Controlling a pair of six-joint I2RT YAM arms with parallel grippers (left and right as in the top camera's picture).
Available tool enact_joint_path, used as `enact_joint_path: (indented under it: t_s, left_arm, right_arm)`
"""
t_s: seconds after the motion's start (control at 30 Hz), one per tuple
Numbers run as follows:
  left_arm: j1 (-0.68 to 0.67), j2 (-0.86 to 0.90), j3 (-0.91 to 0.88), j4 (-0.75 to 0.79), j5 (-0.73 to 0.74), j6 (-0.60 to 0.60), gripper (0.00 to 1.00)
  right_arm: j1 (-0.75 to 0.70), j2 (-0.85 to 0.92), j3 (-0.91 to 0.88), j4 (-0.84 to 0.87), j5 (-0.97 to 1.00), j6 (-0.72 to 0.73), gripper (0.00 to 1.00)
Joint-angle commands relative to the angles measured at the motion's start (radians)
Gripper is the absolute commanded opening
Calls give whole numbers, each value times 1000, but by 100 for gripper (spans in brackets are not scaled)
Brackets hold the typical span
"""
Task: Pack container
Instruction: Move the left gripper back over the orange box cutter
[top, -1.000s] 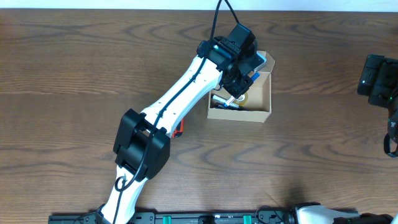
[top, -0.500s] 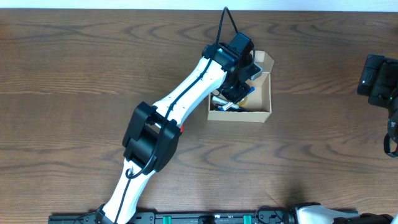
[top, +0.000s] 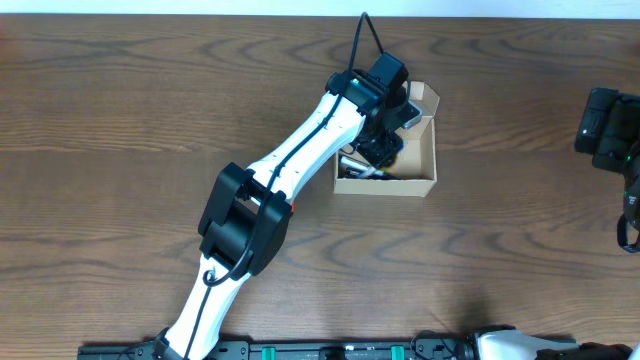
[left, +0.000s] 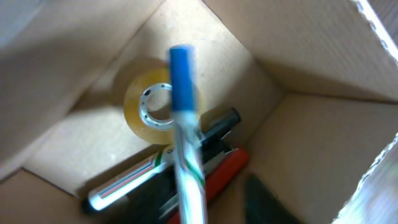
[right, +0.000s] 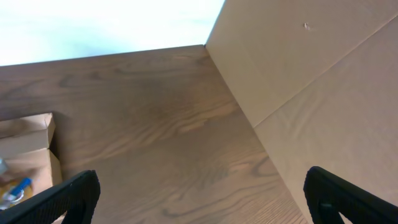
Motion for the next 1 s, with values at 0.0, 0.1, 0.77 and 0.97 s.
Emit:
enact_joint_path:
  t_s: [0.0,0.1,0.77,0.97]
  left_arm:
    - [4,1,14,-2,-4,5,48]
    - [5,1,15,1,-18,-2,48]
    - [188,-330,353,-350,-521,-305,49]
    - [309,-504,353,-446,-521,-346,50]
  right_arm:
    - [-6,2,1,-3,11,11,99]
    - [-6,2,1,-3,11,11,99]
    - [-6,2,1,-3,11,11,99]
    - [-6,2,1,-3,11,11,99]
